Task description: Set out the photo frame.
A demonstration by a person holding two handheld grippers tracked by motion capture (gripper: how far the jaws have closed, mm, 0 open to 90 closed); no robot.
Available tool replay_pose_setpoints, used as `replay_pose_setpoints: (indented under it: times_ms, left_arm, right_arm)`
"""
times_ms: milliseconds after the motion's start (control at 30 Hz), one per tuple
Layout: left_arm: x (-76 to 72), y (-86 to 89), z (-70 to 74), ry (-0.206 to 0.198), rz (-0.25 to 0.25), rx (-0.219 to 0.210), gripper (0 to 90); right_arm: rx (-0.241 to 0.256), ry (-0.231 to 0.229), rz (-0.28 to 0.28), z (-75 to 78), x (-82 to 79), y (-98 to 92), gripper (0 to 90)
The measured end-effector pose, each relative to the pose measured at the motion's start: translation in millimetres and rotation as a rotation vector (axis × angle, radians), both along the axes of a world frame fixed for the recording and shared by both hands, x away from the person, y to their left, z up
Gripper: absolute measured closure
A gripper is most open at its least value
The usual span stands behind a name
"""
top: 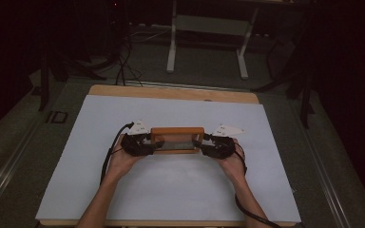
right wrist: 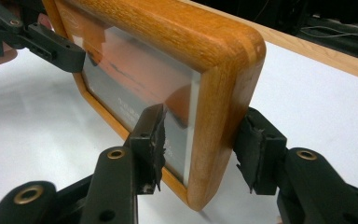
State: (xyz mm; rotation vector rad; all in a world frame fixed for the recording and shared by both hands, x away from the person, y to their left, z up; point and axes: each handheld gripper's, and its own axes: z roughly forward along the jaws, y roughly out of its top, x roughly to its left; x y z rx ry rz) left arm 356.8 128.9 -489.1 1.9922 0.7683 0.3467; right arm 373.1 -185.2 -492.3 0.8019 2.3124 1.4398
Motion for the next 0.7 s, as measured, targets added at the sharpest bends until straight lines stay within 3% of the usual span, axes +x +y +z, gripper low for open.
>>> replay_pose_setpoints:
  times_ms: [167,367,700]
  left_arm:
    - [2.4,3.4,-0.4,0.036,-0.015,-0.043,54.3]
    - [4.2,3.6,-2.4,0.065,-0.026,-0.054,54.5]
    - [10.0,5.7,-10.2,0.148,-0.047,-0.102,54.8]
  right_arm:
    - [0.011,0.021,0.0,0.3,-0.7,-1.5,55.0]
    - [0.014,0.043,-0.006,-1.3,-2.6,-2.7,55.3]
    - [0.011,0.074,-0.017,-3.6,-4.8,-4.6,55.4]
